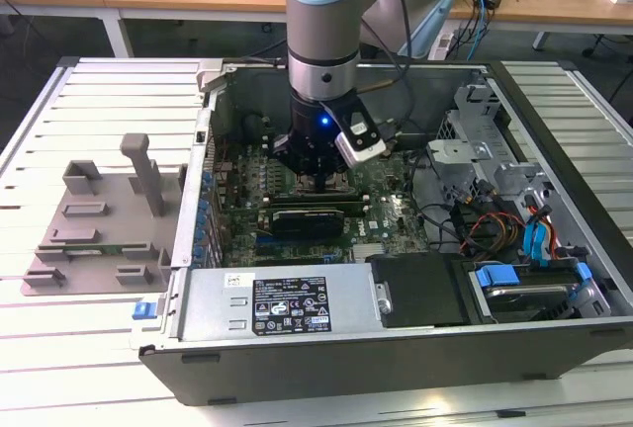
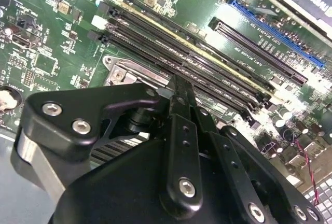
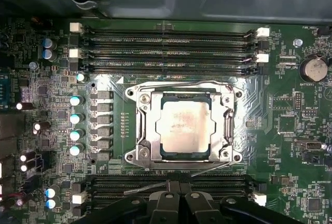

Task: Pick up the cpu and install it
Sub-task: 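Install the second cpu locking lever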

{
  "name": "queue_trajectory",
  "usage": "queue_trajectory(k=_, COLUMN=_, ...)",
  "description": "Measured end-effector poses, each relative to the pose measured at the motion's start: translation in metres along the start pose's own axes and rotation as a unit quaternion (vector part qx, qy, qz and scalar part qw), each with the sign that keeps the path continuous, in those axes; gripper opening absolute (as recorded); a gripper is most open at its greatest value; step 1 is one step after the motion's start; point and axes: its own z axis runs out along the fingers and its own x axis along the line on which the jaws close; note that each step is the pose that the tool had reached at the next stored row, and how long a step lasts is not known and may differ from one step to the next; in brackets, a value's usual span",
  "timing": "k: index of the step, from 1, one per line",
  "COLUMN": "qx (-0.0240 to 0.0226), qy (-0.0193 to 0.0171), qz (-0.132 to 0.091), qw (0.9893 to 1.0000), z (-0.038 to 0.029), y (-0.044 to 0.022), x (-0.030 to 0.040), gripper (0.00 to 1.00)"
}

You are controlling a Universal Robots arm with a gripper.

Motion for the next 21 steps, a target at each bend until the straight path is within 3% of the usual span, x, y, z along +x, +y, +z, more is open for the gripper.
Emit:
queue_trajectory(k=13, qx=0.0000, qy=-0.0014, qz=0.000, qw=1.0000, z=-0.0004, y=0.0004, x=0.0229, gripper=0.11)
queue_trajectory(k=17, qx=0.0000, qy=-0.0014, qz=0.000, qw=1.0000, z=-0.0004, y=0.0004, x=0.0238, gripper=0.11)
queue_trajectory(k=18, qx=-0.0006, qy=-0.0015, qz=0.000, qw=1.0000, z=-0.0005, y=0.0003, x=0.0239, gripper=0.11)
queue_trajectory(k=20, qx=-0.0106, qy=-0.0044, qz=0.001, qw=0.9999, z=-0.0004, y=0.0003, x=0.0244, gripper=0.11)
queue_trajectory(k=21, qx=-0.0121, qy=-0.0046, qz=0.001, qw=0.9999, z=-0.0004, y=0.0003, x=0.0244, gripper=0.11)
